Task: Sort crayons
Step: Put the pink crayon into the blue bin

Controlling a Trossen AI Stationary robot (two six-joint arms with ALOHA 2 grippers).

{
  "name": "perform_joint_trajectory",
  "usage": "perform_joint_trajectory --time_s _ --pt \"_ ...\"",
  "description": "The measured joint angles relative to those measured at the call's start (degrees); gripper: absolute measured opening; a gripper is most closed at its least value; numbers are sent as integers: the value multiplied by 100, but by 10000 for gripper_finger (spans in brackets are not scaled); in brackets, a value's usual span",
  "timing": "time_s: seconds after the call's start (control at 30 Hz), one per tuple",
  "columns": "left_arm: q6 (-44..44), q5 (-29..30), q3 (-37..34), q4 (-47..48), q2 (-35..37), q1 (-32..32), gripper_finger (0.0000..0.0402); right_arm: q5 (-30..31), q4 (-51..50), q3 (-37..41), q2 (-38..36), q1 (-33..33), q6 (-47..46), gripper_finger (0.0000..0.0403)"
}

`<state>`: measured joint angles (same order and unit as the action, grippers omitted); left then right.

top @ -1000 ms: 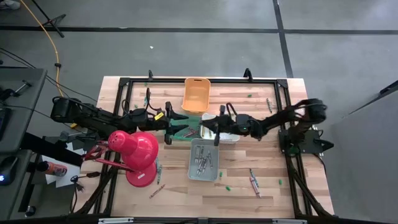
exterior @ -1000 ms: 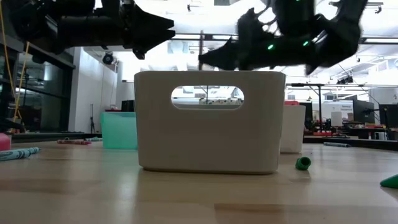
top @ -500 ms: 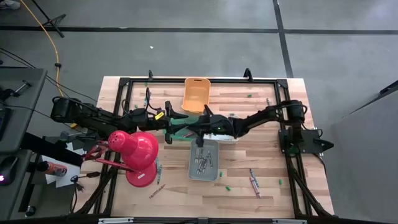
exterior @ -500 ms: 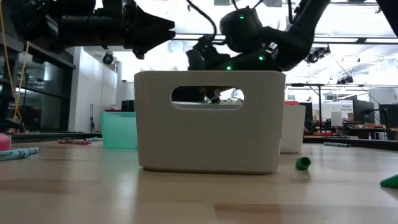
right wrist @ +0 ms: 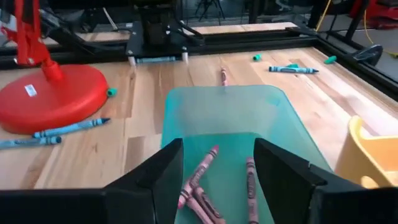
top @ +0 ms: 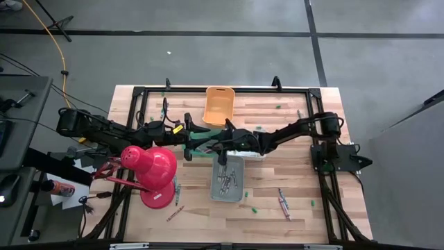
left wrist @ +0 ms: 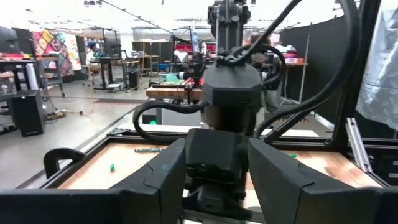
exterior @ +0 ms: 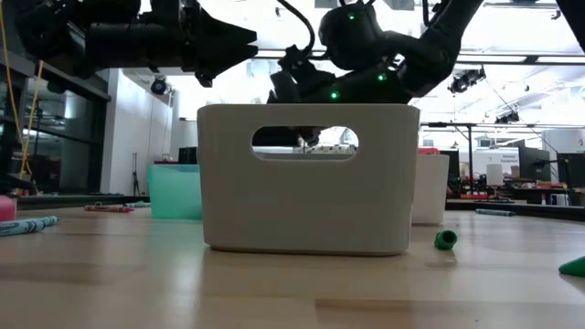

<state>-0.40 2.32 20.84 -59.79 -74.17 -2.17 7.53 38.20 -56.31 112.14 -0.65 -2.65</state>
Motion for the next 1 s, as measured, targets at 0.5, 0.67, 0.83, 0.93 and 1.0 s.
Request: perform_joint_trajectory --time_s 0.5,0.67,0.83,0.93,1.0 --pt "-144 -170 -42 174 0 9 158 2014 -45 2168 -2528 165 482 189" --pt "84 -117 -42 195 0 9 158 1704 1708 3543 -3711 217 133 189" --pt "168 -20 -42 199 0 -7 158 785 2447 4070 -4256 222 -56 189" --pt "392 -12 -42 224 0 -7 158 600 2407 4071 -4263 221 -144 189" --pt "418 -12 -42 228 0 -7 158 574 2328 4015 -4237 221 -143 189"
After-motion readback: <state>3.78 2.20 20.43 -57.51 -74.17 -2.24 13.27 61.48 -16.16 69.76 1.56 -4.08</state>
